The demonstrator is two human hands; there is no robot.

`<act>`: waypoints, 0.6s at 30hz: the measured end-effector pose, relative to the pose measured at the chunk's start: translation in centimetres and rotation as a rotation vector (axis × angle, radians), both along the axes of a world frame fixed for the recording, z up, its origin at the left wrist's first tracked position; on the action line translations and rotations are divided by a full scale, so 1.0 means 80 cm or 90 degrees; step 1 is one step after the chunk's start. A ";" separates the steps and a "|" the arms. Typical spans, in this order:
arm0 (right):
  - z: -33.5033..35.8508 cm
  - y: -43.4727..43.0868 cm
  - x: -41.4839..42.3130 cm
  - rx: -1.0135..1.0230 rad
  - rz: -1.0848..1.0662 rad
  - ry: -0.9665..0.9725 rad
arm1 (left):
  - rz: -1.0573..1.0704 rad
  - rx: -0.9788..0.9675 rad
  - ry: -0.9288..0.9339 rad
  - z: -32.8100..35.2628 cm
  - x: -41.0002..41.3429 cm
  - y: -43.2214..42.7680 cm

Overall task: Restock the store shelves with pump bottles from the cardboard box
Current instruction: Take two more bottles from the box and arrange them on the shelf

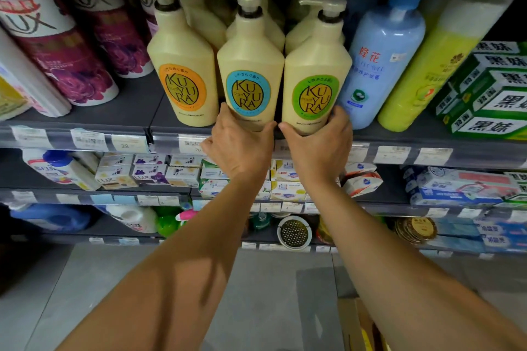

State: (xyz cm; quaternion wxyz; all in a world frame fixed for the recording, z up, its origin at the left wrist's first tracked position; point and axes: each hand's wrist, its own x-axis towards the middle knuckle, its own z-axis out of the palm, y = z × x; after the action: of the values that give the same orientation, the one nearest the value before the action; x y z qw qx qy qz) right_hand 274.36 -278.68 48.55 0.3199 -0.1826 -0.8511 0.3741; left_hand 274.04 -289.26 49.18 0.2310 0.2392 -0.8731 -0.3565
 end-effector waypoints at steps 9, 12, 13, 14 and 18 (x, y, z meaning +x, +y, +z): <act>0.001 -0.010 -0.008 -0.042 -0.039 0.018 | 0.006 0.011 0.016 -0.003 -0.007 -0.004; 0.000 -0.012 -0.006 -0.038 -0.034 0.018 | -0.027 0.033 0.025 -0.002 -0.002 -0.007; -0.001 -0.011 -0.005 -0.036 -0.032 0.019 | -0.051 0.047 0.037 -0.002 0.004 -0.011; -0.001 -0.011 -0.005 -0.035 -0.027 0.018 | -0.073 0.060 0.051 -0.002 0.013 -0.016; -0.001 -0.007 -0.002 -0.042 -0.012 0.007 | -0.034 0.027 0.150 0.001 0.047 -0.063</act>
State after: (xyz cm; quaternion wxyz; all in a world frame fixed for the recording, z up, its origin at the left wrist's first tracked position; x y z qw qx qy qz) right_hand 274.21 -279.27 48.43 0.3215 -0.1992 -0.8348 0.4001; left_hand 277.83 -294.28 49.24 0.3177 0.1772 -0.8380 -0.4068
